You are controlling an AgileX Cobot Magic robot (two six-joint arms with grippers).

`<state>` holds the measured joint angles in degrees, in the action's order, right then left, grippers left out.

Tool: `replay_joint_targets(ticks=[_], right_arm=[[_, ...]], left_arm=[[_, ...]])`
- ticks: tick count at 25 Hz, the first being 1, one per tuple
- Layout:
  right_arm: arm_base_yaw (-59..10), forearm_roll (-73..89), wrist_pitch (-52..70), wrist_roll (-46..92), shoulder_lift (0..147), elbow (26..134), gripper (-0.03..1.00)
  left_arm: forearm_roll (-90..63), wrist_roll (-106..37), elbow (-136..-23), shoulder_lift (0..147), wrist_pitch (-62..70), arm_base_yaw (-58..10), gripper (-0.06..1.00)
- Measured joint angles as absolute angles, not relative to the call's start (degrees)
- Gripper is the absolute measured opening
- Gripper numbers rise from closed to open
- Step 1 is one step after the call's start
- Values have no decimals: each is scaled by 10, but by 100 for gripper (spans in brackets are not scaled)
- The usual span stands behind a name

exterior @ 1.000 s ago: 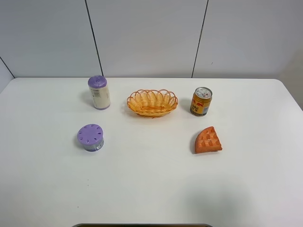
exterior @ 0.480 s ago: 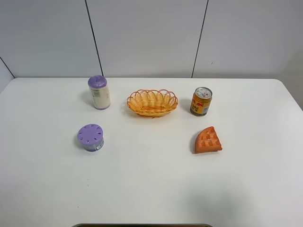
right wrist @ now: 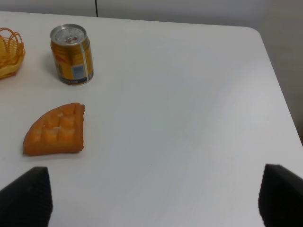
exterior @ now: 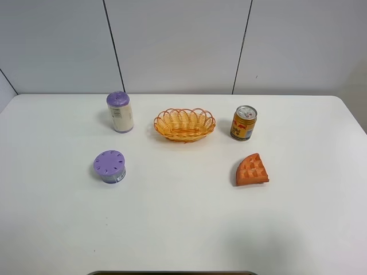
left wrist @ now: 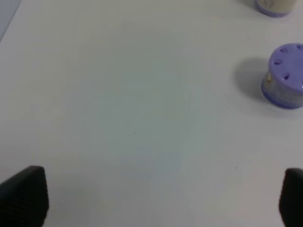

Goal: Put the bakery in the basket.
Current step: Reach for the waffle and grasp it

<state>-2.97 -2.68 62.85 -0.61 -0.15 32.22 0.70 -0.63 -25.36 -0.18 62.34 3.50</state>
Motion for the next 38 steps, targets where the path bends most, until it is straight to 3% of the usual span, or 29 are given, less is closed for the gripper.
replay_joint_targets(ticks=[8,22,28,38], right_arm=[[-30,4,628,-6,21,327,86],[-30,79,636,-6,408,498,86],[-30,88,634,-6,567,522,86],[-30,118,581,0,714,527,86]], left_arm=[[7,-6,-254,-2,623,35,99],[7,-6,-254,-2,623,35,99],[7,-6,-254,-2,623,35,99],[7,-6,-254,-2,623,35,99]])
